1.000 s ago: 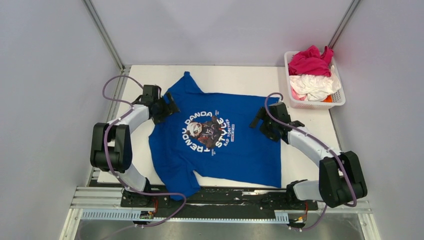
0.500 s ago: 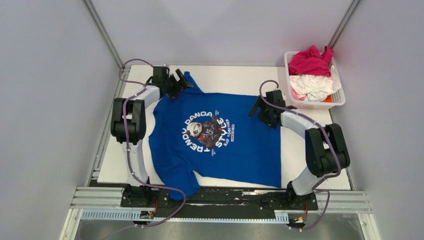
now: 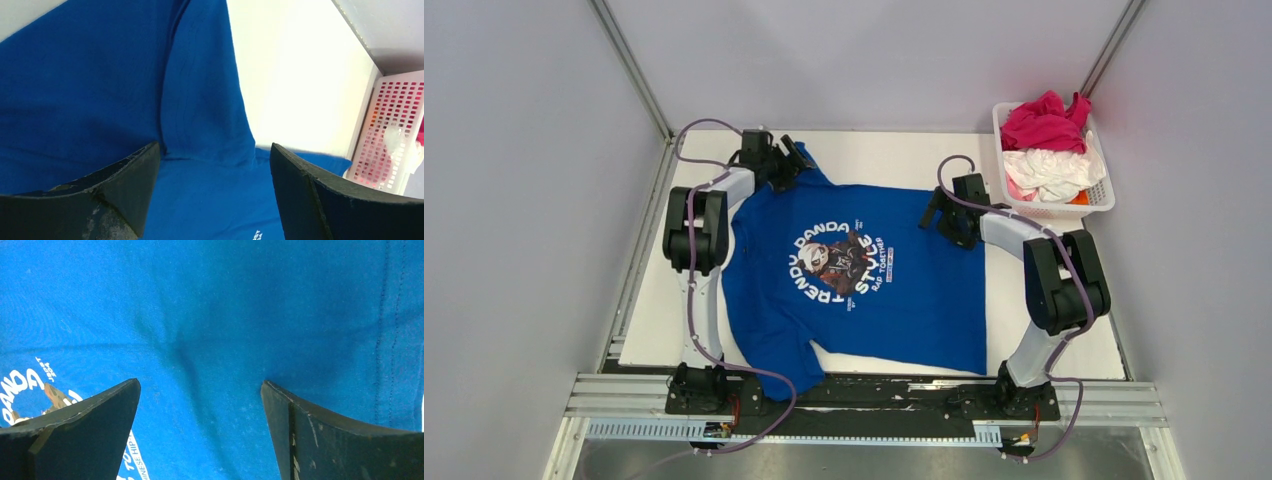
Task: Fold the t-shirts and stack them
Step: Flatten out the tshirt
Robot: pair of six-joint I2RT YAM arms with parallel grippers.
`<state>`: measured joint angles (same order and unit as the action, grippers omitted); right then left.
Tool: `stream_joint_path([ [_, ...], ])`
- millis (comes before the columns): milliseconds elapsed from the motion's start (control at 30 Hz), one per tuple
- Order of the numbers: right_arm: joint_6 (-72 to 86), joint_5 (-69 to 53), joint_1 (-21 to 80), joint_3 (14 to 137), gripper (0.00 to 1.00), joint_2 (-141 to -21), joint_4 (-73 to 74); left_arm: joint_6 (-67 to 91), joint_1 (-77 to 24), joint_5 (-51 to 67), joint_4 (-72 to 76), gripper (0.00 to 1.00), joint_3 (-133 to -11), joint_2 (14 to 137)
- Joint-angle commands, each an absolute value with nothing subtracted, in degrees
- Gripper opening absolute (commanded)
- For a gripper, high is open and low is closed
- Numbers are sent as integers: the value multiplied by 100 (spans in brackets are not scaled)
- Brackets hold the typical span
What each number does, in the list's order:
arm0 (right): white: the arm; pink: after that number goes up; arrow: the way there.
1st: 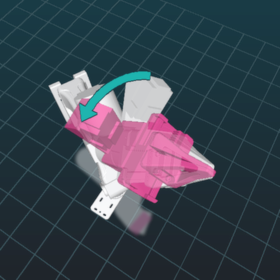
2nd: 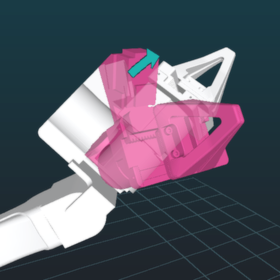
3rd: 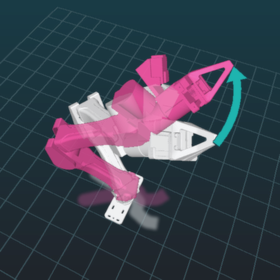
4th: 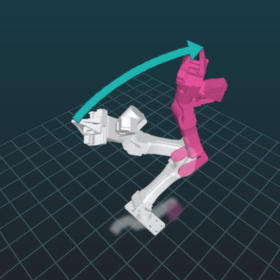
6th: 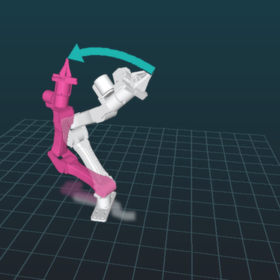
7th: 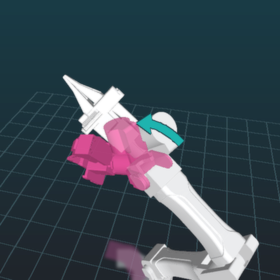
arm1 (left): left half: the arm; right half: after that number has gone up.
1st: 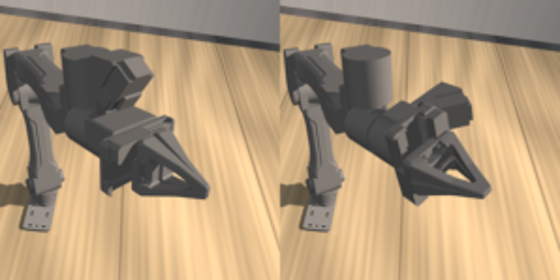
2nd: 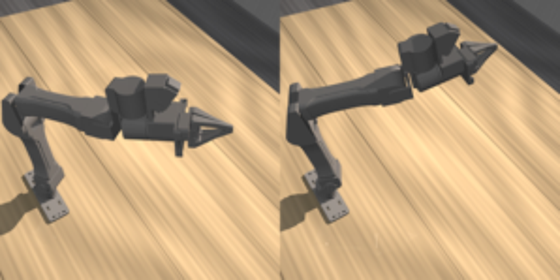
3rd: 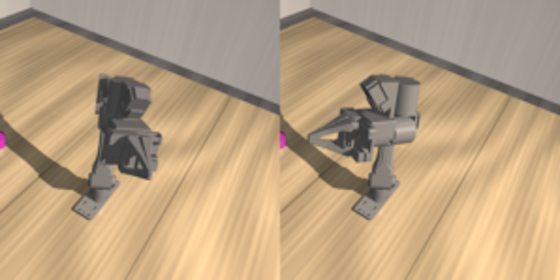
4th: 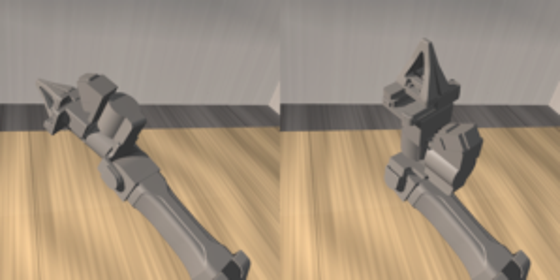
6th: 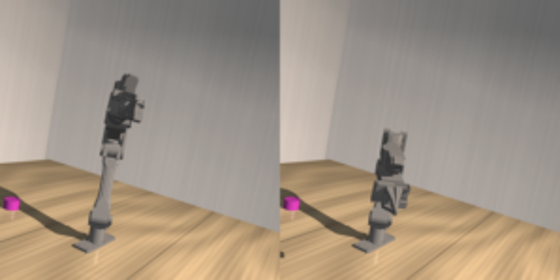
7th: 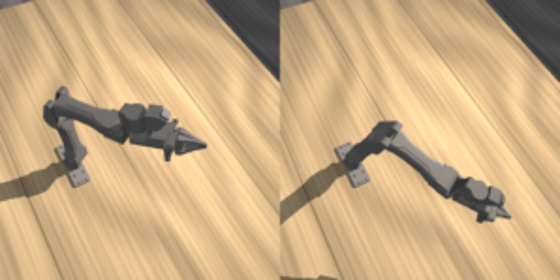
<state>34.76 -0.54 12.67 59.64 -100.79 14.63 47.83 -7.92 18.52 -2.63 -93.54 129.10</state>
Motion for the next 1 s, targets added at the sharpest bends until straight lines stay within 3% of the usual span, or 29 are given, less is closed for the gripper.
stream_joint_path([
  [0,3323,-64,1231,6100,100,-10219,1310,4907,-896,1807,-47,87,-9704,13097],
  [167,3322,-145,1216,6130,100,-10302,1310,4919,-964,1657,-78,85,-9923,13271],
  [400,3322,-180,1206,6152,100,-10369,1310,5068,-1046,1706,-39,72,-10078,13483],
  [900,3291,-168,1194,6109,100,-10341,1310,5182,-1125,1238,-568,21,-10591,13792],
  [967,3288,-152,1192,6093,100,-10321,1310,5208,-1125,1205,-574,7,-10632,13789],
])
